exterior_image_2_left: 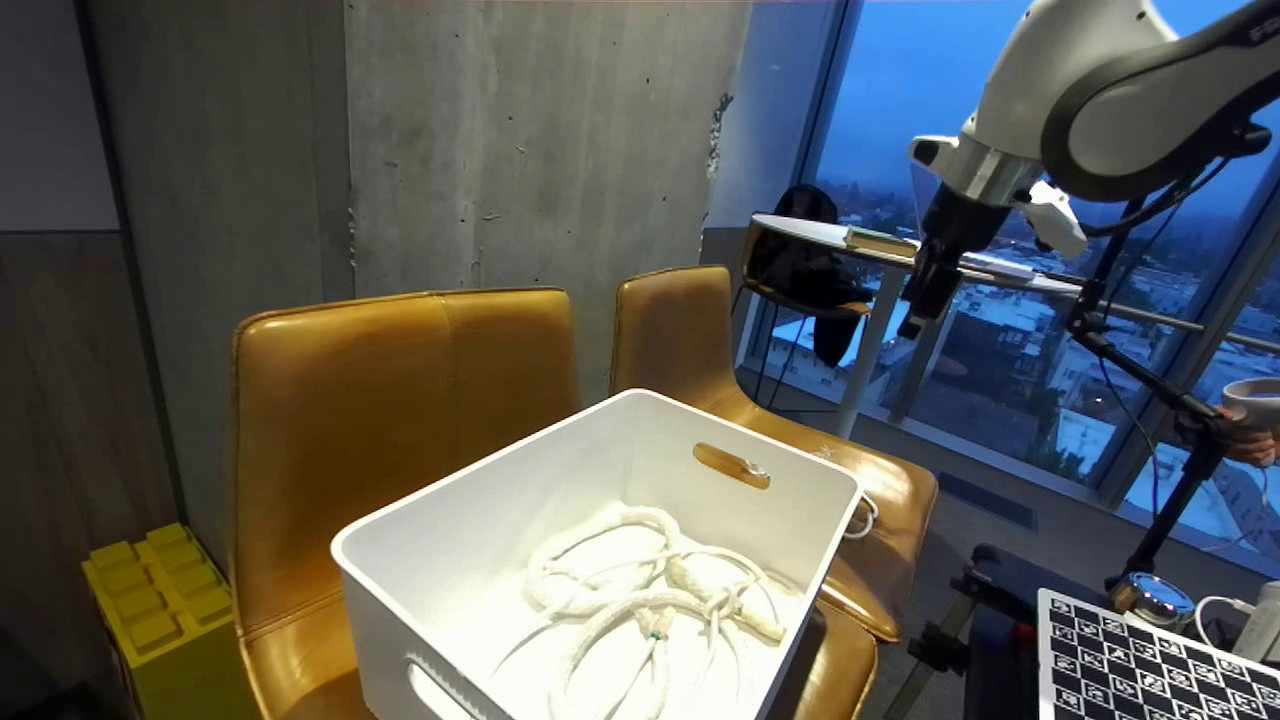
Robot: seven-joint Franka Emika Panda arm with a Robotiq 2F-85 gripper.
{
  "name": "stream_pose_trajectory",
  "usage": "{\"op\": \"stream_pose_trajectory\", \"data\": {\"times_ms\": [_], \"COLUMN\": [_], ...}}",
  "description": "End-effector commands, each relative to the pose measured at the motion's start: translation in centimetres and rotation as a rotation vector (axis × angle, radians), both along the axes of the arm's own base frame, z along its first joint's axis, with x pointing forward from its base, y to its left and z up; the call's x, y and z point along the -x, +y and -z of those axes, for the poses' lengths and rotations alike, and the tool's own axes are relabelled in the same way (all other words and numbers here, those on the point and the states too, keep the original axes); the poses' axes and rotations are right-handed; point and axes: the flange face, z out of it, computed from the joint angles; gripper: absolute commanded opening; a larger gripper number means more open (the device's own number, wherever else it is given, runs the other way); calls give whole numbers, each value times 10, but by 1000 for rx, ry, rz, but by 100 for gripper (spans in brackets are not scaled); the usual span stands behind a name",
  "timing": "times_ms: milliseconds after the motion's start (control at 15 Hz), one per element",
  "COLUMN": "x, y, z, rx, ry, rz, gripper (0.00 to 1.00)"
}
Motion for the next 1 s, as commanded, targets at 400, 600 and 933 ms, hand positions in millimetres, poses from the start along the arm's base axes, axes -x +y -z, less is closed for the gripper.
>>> {"op": "stream_pose_trajectory", "data": {"times_ms": [400,600,933], "x": [-43,-39,-39], "y": [-92,-102,-113], "z": [120,155,206], "rx": [-63,-64,-85], "ry": [111,158,214], "rz": [149,169,205], "gripper": [100,100,100]}}
